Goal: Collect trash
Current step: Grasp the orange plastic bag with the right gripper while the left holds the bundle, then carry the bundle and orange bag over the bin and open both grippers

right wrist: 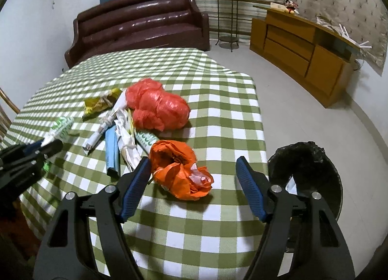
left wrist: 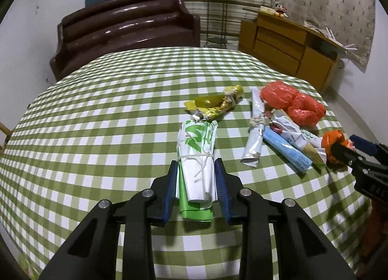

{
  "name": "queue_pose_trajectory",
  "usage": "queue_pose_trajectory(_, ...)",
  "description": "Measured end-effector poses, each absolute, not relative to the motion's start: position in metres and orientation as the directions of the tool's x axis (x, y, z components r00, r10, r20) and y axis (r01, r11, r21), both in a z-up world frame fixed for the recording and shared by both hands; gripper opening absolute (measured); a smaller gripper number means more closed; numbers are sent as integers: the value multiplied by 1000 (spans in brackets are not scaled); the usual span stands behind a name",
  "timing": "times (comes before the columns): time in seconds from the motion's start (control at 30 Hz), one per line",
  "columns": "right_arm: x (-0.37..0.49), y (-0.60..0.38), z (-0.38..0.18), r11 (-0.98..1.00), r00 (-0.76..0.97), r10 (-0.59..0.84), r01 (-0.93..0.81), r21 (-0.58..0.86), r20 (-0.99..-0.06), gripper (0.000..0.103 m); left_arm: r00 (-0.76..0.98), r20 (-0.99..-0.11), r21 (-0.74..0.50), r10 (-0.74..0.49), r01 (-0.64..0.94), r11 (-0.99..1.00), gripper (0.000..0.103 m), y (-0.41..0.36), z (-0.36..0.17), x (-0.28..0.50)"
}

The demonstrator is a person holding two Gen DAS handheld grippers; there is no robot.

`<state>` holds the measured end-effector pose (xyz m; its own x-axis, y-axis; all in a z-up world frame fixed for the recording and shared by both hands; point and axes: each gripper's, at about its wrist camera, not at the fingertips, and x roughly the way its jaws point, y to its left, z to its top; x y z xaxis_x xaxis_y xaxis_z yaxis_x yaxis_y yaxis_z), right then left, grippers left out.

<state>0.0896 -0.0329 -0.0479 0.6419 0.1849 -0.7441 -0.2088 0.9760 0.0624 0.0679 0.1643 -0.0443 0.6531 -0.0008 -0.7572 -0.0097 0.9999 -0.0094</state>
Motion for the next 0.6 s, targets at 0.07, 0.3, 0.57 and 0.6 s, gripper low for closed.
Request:
queue_pose_trajectory(0.07, 89, -30, -49, 973, 633, 197, -219, 71, -749, 54, 655, -755, -18, -2, -17, 1000, 31, 165, -43, 66)
queue_pose_trajectory(0.3, 83, -31, -50, 972, 624, 208, -219, 87, -753, 40, 667, -745, -28, -9, -18, 999, 31, 159, -40, 58)
queue_pose_trajectory(0.57, 69, -50, -37, 978, 665, 201, -183, 103, -719, 40, 690, -723, -40, -27, -3, 999, 31, 144, -30, 52)
queue_pose_trajectory(0.6, 69, -53, -34, 979, 671, 195, -176, 102, -715, 40, 693, -720, -41, -31, 2, 999, 31, 142, -28, 52)
